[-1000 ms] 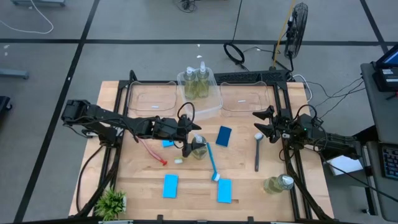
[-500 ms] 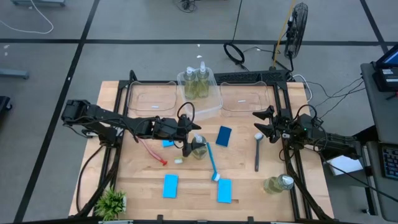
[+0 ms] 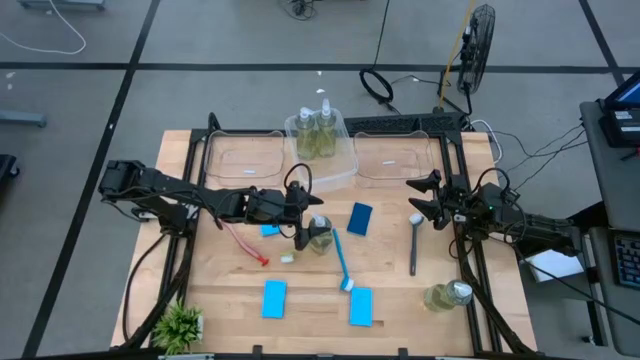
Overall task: Pick & Place Kitchen Sink Supplies
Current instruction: Put the green soap dispenser into the transparent white bin
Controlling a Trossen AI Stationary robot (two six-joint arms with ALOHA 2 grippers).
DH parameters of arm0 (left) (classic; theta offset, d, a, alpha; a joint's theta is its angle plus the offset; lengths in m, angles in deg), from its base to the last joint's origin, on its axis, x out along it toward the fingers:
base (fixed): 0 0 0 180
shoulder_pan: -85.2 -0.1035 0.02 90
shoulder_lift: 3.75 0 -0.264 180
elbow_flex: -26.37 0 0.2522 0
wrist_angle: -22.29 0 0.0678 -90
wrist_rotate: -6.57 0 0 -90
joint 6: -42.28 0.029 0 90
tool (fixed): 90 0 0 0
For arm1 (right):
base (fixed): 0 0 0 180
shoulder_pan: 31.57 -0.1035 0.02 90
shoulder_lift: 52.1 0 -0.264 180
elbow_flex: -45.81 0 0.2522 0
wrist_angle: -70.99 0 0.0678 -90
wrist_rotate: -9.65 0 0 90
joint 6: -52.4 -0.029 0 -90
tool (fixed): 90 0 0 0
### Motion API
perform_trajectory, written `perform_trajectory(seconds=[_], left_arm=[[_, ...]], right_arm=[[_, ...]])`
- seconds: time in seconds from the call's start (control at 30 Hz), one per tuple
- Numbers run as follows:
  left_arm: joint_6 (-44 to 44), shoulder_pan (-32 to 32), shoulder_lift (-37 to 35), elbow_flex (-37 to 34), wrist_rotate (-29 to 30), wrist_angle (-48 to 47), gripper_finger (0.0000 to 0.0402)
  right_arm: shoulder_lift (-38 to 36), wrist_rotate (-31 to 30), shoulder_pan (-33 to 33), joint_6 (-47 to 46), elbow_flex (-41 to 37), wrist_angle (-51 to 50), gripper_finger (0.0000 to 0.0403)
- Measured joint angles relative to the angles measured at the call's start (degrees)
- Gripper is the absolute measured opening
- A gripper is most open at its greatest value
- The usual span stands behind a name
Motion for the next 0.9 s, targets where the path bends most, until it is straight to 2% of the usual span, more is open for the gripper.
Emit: perform_trajectory(seconds=[0.17,0.3,0.67,0.9], left_arm=[[0.11,0.02,0.00,0.00,0.88,0.00,0.0397],[0.11,0.02,0.00,0.00,0.93,0.01,0.0370],[-0.31,0.02,0.00,0.00,0.75,0.17,0.0216],[0.14,-0.22,0.00,0.02,-2.70,3.03,0.0113]], right_arm=[[0.01,0.00,0.00,-0.02,0.01,0.00,0.0295],[0.01,-0.02,0.01,-0.02,0.01,0.00,0.0295],[0.00,-0.02,0.00,-0.02,0.00,0.00,0.0295],[0.01,-0.02,0.01,-0.02,0.01,0.00,0.0295]])
